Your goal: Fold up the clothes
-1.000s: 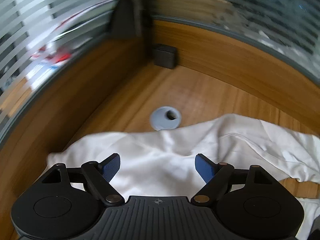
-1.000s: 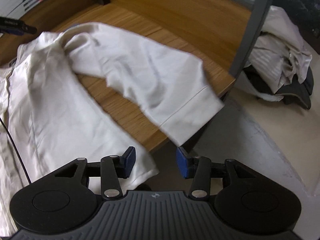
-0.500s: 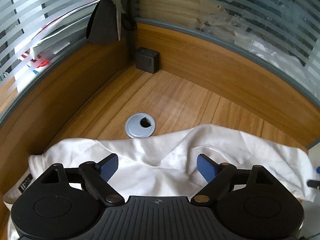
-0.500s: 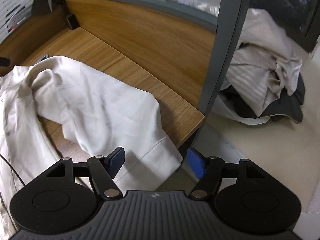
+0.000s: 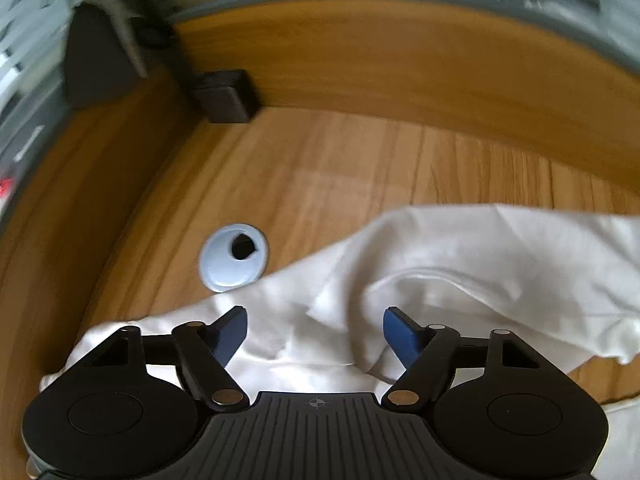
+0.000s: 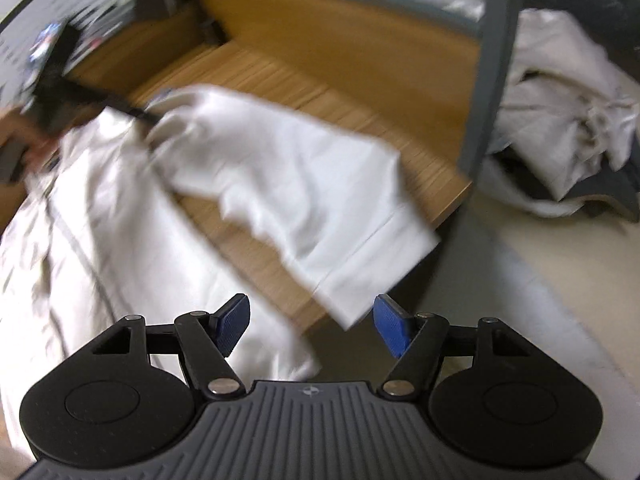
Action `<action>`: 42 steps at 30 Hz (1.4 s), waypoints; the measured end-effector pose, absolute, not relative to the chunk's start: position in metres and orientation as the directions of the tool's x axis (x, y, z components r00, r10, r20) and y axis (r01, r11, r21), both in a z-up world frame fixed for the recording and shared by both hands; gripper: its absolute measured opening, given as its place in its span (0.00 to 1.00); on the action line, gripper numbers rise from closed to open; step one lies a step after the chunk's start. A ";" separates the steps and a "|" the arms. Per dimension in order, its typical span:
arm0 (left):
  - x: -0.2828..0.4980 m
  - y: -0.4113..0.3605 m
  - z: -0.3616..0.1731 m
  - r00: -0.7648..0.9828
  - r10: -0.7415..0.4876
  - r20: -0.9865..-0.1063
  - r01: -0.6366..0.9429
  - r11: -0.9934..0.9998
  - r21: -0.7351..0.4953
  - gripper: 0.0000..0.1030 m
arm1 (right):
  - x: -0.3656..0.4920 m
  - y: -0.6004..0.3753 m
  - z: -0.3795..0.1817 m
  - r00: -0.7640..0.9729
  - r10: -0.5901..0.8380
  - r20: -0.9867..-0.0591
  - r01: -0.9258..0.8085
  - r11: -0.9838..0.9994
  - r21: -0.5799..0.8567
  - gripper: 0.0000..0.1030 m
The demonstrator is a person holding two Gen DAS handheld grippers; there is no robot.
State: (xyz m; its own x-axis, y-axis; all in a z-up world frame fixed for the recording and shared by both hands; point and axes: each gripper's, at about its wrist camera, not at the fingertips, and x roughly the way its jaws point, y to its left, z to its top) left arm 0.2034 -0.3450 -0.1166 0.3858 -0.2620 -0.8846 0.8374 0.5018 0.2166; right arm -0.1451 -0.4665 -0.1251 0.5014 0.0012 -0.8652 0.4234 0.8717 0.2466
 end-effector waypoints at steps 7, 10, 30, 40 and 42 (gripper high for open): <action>0.201 -0.357 -0.129 0.408 -0.252 -0.877 0.847 0.463 0.261 0.45 | -0.137 -0.459 -0.163 0.435 0.113 -0.893 0.313 0.911 0.268 0.50; 0.202 -0.360 -0.129 0.398 -0.255 -0.881 0.856 0.449 0.257 0.10 | -0.137 -0.462 -0.163 0.448 0.182 -0.875 0.294 0.895 0.336 0.07; 0.228 -0.390 -0.108 0.411 -0.357 -0.839 0.833 0.520 0.188 0.41 | -0.142 -0.479 -0.138 0.443 0.054 -0.895 0.401 0.881 0.251 0.10; 0.217 -0.327 -0.030 0.385 -0.427 -0.818 0.806 0.587 0.074 0.65 | -0.140 -0.488 -0.076 0.495 -0.010 -0.869 0.381 0.901 0.207 0.43; 0.212 -0.304 -0.017 0.400 -0.426 -0.812 0.785 0.616 0.063 0.69 | -0.134 -0.485 -0.065 0.512 -0.004 -0.859 0.347 0.916 0.202 0.50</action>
